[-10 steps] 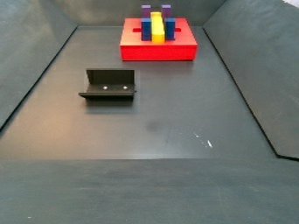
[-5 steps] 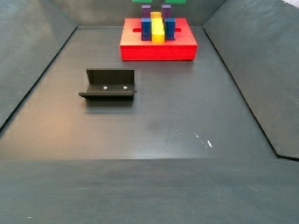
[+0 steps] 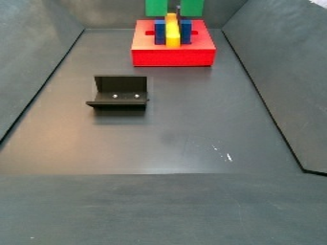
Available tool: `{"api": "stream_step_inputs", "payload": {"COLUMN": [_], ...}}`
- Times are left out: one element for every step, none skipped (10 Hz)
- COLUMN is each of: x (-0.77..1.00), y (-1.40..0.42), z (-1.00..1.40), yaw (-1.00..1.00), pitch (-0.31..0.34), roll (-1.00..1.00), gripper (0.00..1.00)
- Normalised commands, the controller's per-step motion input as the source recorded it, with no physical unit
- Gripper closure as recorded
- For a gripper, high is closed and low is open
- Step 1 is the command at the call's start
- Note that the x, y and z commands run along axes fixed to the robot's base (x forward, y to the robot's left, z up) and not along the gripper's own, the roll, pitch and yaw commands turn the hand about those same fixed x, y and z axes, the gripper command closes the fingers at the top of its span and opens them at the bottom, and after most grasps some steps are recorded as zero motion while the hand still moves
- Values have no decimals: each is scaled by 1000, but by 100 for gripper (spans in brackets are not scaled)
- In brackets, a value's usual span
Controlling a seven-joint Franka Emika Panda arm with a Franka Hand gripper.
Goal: Pick up the green object. Move up. Move to above the board. Insert the green object.
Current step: Insert the green object.
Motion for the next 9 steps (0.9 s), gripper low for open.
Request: {"api": "stream_step_inputs", "payload": {"x": [0,74,217,303,306,200,111,0,-169], "y": [-134,-100,-29,0,140,126,109,83,43], "z": [-243,-183,-77,0,-60,-157,-157,-277,-266], "yaw": [109,54,9,0,-251,-331,-300,-280,-251], "pitch": [-20,0,1,76,99,70,43,4,0], "roll": [164,177,147,44,-120,-151,-166,-204,-290], "gripper": [100,100,100,100,100,100,100,100,100]}}
